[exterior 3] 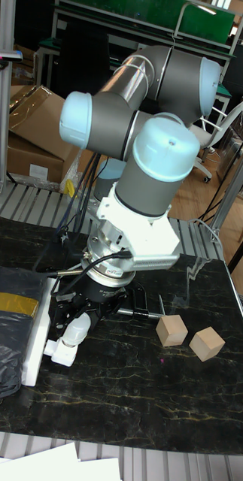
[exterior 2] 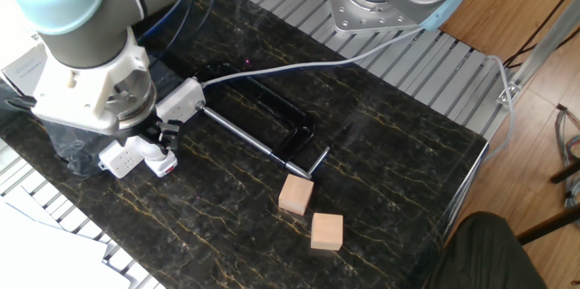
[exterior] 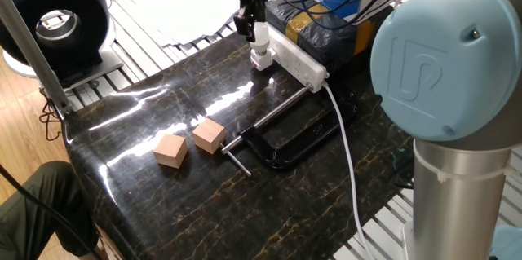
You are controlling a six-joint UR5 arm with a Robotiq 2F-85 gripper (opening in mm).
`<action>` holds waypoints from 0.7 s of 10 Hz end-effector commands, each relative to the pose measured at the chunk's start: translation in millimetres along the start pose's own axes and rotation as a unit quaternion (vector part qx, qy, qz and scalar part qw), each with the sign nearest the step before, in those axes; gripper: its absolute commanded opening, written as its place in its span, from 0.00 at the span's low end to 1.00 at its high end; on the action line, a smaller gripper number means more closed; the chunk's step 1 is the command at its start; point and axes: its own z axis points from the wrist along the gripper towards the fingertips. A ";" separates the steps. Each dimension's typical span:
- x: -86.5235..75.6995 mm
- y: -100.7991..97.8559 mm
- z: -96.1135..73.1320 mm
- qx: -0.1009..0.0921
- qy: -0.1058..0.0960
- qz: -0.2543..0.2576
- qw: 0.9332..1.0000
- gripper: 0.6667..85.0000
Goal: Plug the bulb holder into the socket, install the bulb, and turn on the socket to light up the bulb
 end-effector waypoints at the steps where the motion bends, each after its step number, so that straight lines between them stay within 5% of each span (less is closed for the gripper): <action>1: -4.7 2.0 -8.5 -0.010 -0.009 -0.019 1.000 0.77; 3: -0.5 5.6 -13.6 -0.017 -0.009 -0.090 0.996 0.80; 5: -3.9 37.8 -18.2 -0.075 -0.030 -0.164 0.983 0.87; 7: 4.5 43.1 -16.1 -0.084 -0.031 -0.228 0.970 0.87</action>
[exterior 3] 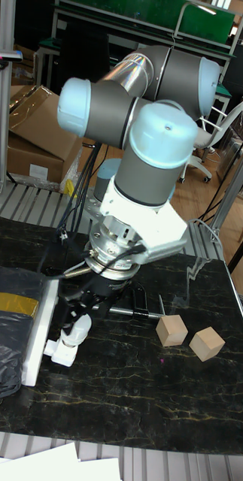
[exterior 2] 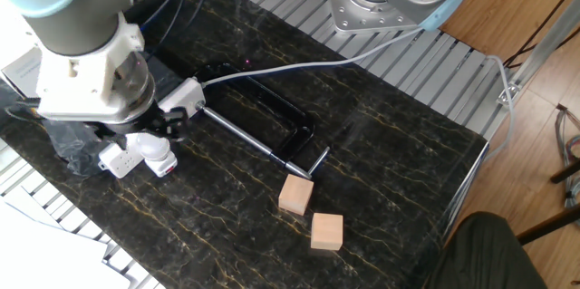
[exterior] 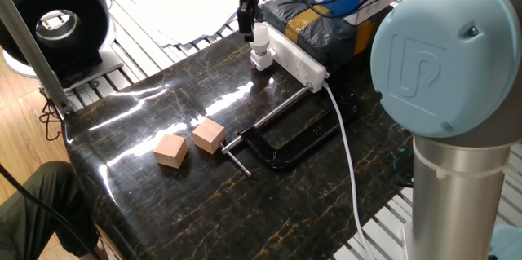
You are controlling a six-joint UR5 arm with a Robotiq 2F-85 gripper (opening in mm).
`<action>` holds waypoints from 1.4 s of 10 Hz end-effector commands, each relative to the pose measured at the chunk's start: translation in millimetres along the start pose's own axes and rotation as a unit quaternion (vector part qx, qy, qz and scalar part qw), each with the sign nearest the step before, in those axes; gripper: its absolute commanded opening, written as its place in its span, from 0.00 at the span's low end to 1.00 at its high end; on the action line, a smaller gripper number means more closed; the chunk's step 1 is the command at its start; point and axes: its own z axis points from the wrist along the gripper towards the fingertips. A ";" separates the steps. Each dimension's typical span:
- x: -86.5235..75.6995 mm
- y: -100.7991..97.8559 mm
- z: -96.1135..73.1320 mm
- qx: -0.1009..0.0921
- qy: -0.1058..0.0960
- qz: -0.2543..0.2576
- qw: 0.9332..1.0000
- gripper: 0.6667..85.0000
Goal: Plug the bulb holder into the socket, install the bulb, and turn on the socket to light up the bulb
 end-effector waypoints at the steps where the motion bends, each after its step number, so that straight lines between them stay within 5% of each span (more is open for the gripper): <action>1: 5.4 11.2 0.7 -0.018 -0.002 -0.128 0.992 0.87; 5: -7.3 12.5 3.3 -0.009 -0.004 -0.237 0.972 0.87; 9: -22.0 1.1 9.5 0.028 0.011 -0.278 0.960 0.79; 10: -20.4 -1.6 8.5 0.030 0.013 -0.285 0.958 0.72; 14: -4.9 -11.6 0.5 0.022 0.020 -0.316 0.948 0.70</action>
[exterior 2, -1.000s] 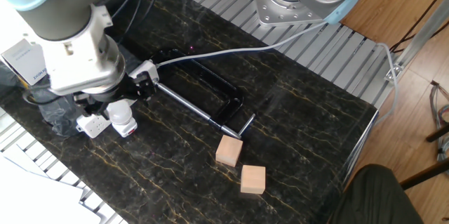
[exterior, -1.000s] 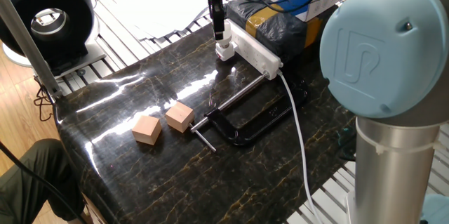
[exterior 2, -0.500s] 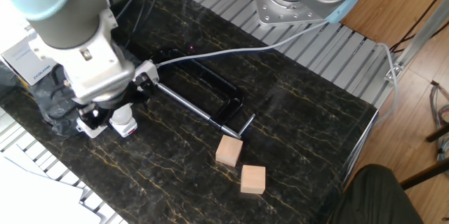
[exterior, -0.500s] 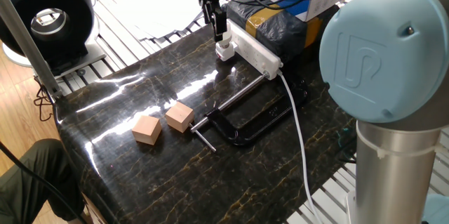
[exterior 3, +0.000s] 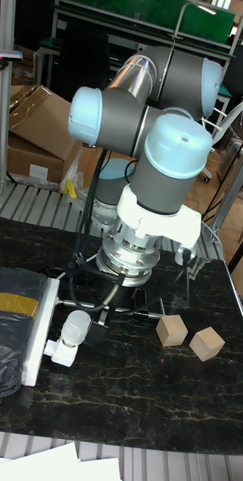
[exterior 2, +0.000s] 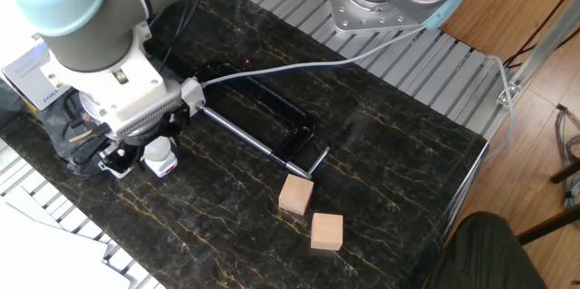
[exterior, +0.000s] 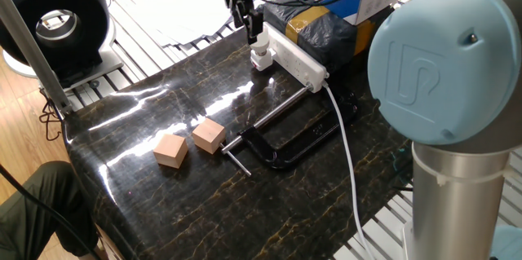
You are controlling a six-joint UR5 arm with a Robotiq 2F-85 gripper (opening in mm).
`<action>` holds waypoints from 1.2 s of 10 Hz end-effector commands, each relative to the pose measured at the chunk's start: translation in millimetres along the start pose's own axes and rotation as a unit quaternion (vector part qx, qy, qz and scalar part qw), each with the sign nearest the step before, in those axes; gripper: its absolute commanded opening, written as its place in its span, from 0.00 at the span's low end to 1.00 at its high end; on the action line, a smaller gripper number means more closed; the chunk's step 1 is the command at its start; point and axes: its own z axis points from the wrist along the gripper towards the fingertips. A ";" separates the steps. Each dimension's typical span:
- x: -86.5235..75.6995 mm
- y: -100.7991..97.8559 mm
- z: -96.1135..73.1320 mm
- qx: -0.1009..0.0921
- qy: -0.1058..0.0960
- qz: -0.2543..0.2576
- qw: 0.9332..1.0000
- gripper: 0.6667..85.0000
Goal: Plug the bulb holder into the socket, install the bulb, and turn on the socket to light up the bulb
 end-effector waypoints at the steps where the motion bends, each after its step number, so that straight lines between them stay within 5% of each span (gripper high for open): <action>1: 7.5 1.4 -3.1 -0.005 -0.006 -0.019 1.000 0.70; 8: 10.3 8.2 8.7 -0.010 -0.025 -0.027 0.999 0.66; 11: 13.6 13.7 8.4 -0.020 -0.019 -0.032 0.999 0.66; 12: 18.8 6.6 8.1 -0.007 -0.009 -0.048 0.999 0.73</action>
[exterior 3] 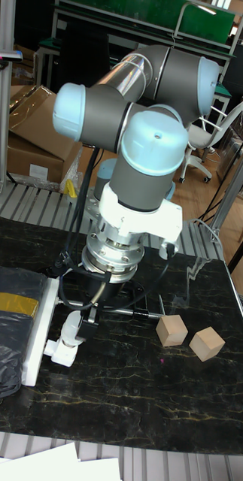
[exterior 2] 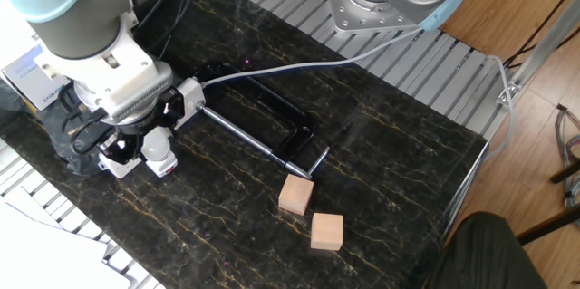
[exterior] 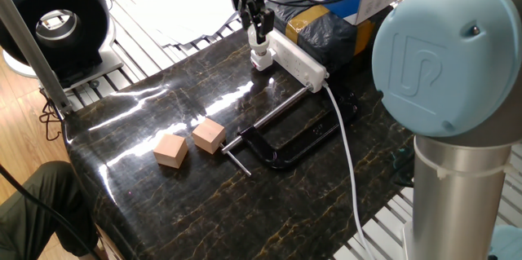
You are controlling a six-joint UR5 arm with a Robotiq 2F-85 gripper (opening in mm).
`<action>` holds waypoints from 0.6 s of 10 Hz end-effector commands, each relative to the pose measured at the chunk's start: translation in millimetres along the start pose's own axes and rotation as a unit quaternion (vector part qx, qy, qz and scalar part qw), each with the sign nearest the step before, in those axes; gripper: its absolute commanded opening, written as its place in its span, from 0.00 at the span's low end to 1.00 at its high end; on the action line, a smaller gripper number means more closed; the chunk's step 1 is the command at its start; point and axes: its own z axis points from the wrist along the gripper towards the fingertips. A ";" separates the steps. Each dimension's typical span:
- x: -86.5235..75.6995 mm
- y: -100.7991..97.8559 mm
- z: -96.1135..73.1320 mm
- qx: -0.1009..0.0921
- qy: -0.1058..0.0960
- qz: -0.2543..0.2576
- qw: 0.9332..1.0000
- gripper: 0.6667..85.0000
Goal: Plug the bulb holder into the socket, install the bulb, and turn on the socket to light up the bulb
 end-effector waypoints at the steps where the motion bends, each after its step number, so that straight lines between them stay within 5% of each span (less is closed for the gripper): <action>1: 2.7 -3.8 -1.6 0.005 0.001 -0.025 1.000 0.85; 6: 0.5 3.0 -7.8 -0.006 -0.046 -0.041 0.998 0.85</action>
